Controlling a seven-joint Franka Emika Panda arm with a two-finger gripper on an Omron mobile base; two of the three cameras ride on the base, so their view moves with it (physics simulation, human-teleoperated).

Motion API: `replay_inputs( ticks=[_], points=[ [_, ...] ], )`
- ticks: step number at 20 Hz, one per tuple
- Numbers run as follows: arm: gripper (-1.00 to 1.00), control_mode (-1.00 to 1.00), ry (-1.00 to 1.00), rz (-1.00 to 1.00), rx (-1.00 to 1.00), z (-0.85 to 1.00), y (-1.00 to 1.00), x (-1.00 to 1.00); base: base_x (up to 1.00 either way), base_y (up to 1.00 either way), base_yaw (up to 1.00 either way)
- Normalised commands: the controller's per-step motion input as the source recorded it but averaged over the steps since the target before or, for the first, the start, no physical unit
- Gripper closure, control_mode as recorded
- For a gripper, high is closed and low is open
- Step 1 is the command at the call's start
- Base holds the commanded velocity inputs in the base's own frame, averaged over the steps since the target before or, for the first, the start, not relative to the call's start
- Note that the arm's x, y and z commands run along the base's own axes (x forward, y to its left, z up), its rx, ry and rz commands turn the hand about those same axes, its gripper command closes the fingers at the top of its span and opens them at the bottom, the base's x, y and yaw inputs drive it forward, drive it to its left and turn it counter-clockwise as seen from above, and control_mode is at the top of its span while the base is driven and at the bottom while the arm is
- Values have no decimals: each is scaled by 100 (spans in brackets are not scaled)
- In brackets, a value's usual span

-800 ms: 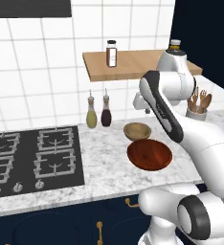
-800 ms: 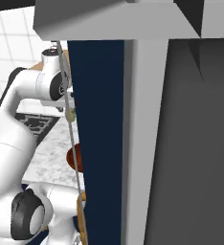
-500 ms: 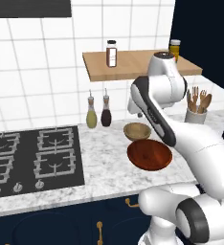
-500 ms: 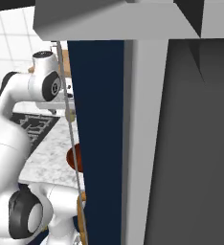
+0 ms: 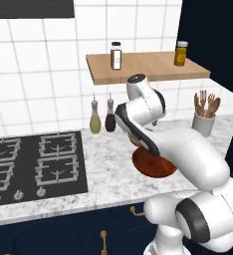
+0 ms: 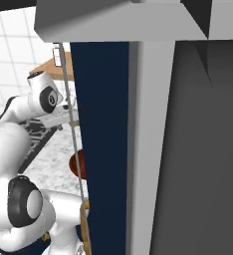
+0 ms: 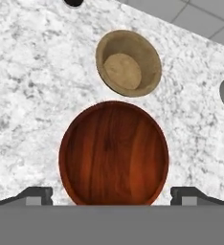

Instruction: Pick up the bowls on the counter and stack them on top of one another in the open cabinet. Place the smaller bowl on top of the larger bowl.

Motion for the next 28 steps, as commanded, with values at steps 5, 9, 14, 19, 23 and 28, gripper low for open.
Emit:
replay_inputs(
  ticks=[5,9,14,19,23,28],
  points=[
    [-100,-100,3,0,-14,-53,-3,43,0,0,0],
    [-100,-100,2,0,-14,-66,1,46,0,0,0],
    [-100,-100,3,0,-7,-58,0,51,0,0,0],
    [-100,-100,0,-1,0,-27,0,50,0,0,0],
    [-100,-100,0,-2,0,-37,-4,43,0,0,0],
    [-100,-100,0,-1,0,-31,-6,32,0,0,0]
  ],
)
